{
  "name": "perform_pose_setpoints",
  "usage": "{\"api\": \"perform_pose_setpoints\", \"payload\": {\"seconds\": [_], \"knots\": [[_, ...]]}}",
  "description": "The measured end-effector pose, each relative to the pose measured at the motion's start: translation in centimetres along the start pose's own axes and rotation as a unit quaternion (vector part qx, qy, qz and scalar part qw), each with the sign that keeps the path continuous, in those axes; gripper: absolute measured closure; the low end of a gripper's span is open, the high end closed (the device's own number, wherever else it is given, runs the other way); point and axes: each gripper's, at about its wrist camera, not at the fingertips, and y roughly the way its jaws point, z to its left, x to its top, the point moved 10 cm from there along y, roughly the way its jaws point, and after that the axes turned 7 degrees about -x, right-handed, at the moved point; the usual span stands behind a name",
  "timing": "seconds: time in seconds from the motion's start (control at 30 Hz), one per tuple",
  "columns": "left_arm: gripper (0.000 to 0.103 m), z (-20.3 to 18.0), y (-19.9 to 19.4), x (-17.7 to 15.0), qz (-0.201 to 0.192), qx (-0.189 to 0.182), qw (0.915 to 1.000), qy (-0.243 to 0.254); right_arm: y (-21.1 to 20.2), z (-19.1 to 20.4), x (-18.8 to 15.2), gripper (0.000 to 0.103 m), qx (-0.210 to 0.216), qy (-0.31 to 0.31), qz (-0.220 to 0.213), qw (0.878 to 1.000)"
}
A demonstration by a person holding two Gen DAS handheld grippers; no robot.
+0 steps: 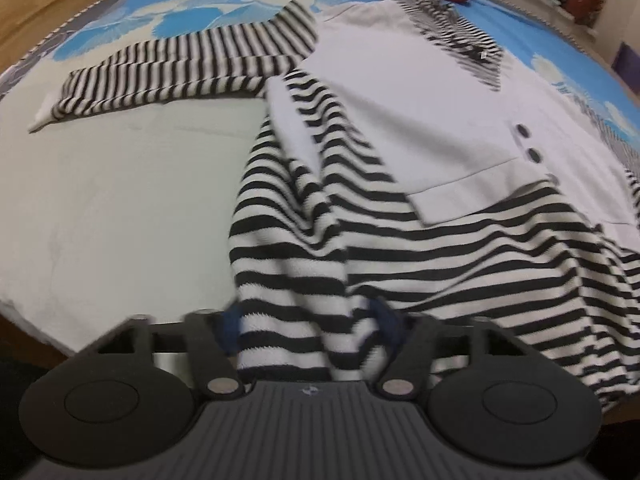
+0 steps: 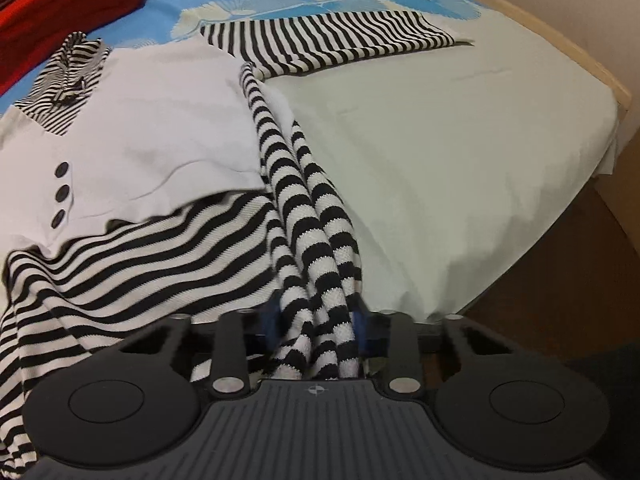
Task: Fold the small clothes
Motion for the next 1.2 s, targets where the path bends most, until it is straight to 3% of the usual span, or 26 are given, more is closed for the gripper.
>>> {"api": "perform_pose_setpoints", "payload": {"seconds": [0.07, 0.1, 0.33, 0.63, 0.67, 0.7, 0.77, 0.8, 0.9, 0.97, 1.03, 1.07, 1.1, 1.13, 1.17, 1.2], "knots": [[0.061, -0.1, -0.2, 0.1, -0.001, -0.009, 1.0, -0.002, -0.3, 0.1, 0.0, 0.083, 0.008, -0.001, -0.002, 1.0], [0.063, 0.0, -0.3, 0.1, -0.001, -0.008, 1.0, -0.005, -0.5, 0.1, 0.0, 0.084, 0.012, -0.002, -0.003, 1.0], [0.058, 1.5, -0.5, 0.3, 0.015, -0.004, 0.9992, -0.037, -0.9, -1.3, -0.2, 0.086, 0.025, 0.006, 0.017, 1.0], [0.054, 3.8, -1.6, 0.0, 0.031, 0.052, 0.997, -0.047, -1.9, -0.9, -0.4, 0.085, 0.045, -0.018, 0.026, 0.998], [0.051, 3.7, -1.9, 0.2, 0.025, 0.059, 0.997, -0.042, -1.9, -0.9, -0.4, 0.084, 0.05, -0.018, 0.028, 0.998], [0.05, 3.4, -2.6, 0.6, 0.012, 0.065, 0.9973, -0.032, -2.0, -1.0, -0.4, 0.074, 0.049, -0.02, 0.027, 0.998], [0.05, 2.4, -4.1, 1.6, -0.025, 0.07, 0.9971, -0.012, -2.4, -1.3, 0.0, 0.065, 0.034, -0.025, 0.01, 0.999], [0.05, 1.6, -4.9, 2.1, -0.047, 0.064, 0.9968, -0.002, -2.9, -1.3, 0.2, 0.065, 0.033, -0.024, -0.002, 0.999], [0.05, -1.5, -5.9, 2.9, -0.08, 0.003, 0.9964, 0.028, -4.7, -1.0, 1.3, 0.063, 0.048, -0.021, -0.049, 0.997], [0.05, -3.1, -5.2, 2.4, -0.062, -0.044, 0.9965, 0.034, -5.7, -0.7, 1.8, 0.063, 0.061, -0.022, -0.073, 0.995], [0.05, -3.1, -3.4, 0.9, -0.01, -0.073, 0.9973, 0.004, -5.7, -0.3, 1.7, 0.063, 0.079, -0.021, -0.07, 0.994], [0.054, -2.4, -2.5, 0.1, 0.018, -0.056, 0.9983, -0.004, -5.3, -0.1, 1.5, 0.063, 0.085, -0.02, -0.056, 0.995], [0.063, -1.2, -1.6, -0.7, 0.044, -0.016, 0.9989, -0.002, -4.5, -0.1, 0.9, 0.063, 0.086, -0.019, -0.033, 0.996], [0.082, -0.1, -1.3, -1.0, 0.05, 0.007, 0.9987, -0.002, -3.7, -0.2, 0.2, 0.063, 0.077, -0.022, -0.009, 0.997], [0.082, 0.2, -1.4, -0.8, 0.048, 0.006, 0.9988, -0.005, -2.7, -0.5, -0.7, 0.063, 0.059, -0.032, 0.018, 0.998], [0.082, 0.2, -1.6, -0.5, 0.05, 0.01, 0.9987, -0.004, -1.8, -1.0, -1.6, 0.053, 0.034, -0.044, 0.041, 0.998]]}}
